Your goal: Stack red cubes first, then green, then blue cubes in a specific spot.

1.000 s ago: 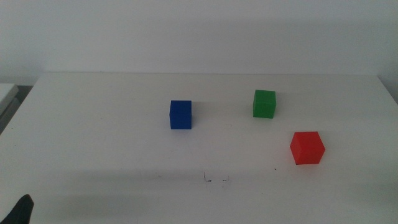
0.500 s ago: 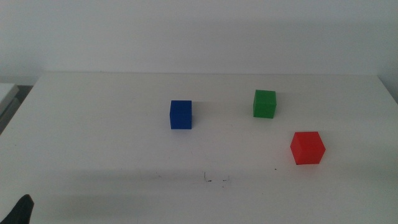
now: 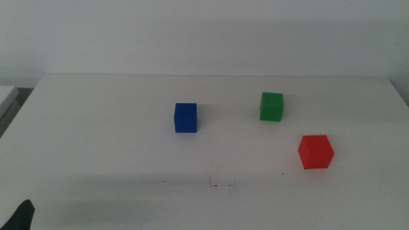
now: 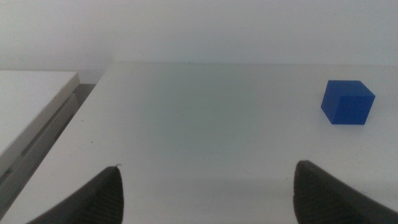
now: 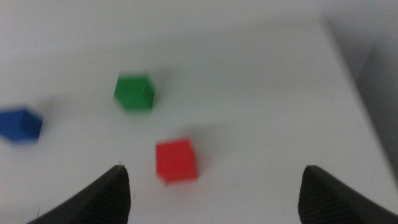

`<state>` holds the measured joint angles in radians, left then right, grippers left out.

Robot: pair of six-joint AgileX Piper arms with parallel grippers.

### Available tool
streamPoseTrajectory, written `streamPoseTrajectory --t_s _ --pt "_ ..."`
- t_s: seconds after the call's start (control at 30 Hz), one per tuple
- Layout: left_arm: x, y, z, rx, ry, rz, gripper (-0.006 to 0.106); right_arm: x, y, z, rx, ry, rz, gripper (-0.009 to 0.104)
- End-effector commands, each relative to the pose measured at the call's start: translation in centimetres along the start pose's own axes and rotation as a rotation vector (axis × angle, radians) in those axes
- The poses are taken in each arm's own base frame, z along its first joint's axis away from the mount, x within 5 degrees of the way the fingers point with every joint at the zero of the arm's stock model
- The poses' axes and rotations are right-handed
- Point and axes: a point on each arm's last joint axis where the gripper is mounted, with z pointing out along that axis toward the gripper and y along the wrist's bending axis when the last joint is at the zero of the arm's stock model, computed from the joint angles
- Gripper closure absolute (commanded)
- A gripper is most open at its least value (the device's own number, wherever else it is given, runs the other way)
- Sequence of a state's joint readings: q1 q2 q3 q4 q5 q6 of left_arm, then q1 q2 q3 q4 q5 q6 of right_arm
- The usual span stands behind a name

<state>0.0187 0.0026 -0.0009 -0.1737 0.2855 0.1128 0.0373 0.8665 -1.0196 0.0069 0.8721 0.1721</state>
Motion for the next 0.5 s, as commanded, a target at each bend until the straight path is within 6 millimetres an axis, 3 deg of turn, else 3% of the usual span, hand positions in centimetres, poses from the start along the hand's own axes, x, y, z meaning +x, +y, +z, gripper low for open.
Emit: streamPoseTrajectory --t_s 0.0,0.27,0.47 --pt "-0.1 0.0 0.0 -0.004 -0.015 -0.007 0.008 -0.6 1.3 2.3 -0.021 0.144 -0.044 0.002" --pt "-0.1 0.0 0.0 -0.004 -0.015 -0.007 0.008 0.7 6.1 9.9 -0.103 0.387 -0.221 0.002" --pt "-0.1 0.0 0.0 -0.004 -0.015 -0.007 0.008 2.3 6.6 15.3 -0.047 0.516 -0.258 0.002"
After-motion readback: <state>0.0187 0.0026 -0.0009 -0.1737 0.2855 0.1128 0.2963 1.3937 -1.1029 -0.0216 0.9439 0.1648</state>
